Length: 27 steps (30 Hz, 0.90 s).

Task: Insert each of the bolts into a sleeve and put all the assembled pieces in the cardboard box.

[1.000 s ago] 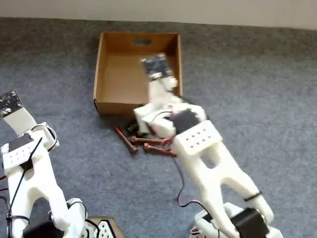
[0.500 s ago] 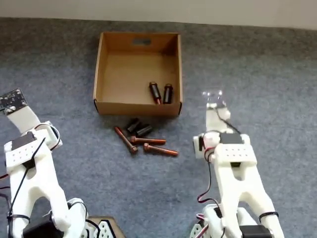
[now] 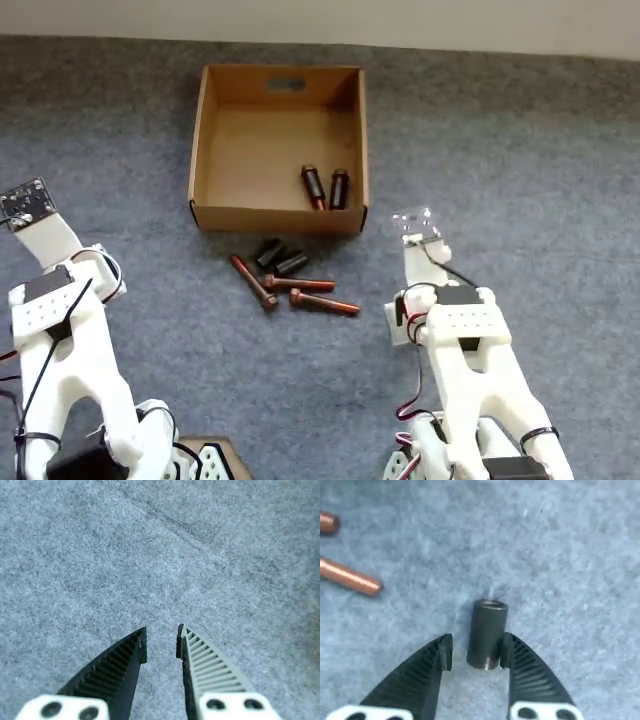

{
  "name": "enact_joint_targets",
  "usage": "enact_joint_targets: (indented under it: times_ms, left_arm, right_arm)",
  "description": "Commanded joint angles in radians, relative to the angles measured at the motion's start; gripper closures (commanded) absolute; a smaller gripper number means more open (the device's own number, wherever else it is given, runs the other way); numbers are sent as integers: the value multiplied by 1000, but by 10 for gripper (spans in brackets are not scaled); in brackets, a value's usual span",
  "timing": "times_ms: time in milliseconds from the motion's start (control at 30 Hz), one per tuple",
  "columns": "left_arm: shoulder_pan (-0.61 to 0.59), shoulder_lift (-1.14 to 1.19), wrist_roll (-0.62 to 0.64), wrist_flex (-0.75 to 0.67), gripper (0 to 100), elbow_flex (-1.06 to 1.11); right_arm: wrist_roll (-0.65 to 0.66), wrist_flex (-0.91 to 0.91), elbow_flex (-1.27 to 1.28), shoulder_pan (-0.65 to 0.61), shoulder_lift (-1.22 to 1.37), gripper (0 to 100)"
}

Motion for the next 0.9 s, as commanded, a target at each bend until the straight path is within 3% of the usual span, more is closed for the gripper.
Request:
enact_joint_targets:
  times_ms: [0,367,500,700,867]
  left_arm:
    - [19,1,3,-8,878,-33]
    - [16,-5,3,-8,878,-21]
    - [16,-5,3,-8,878,-21]
    - [18,-5,3,-8,878,-21]
    - [15,-5,3,-8,878,-21]
  right_arm:
    - [12,15,-67,-24,-22,853]
    - [78,21,-90,-19,-21,856]
    - [77,113,-170,18,-13,856]
    - [80,259,-404,76,179,856]
    - [78,265,-446,73,305,857]
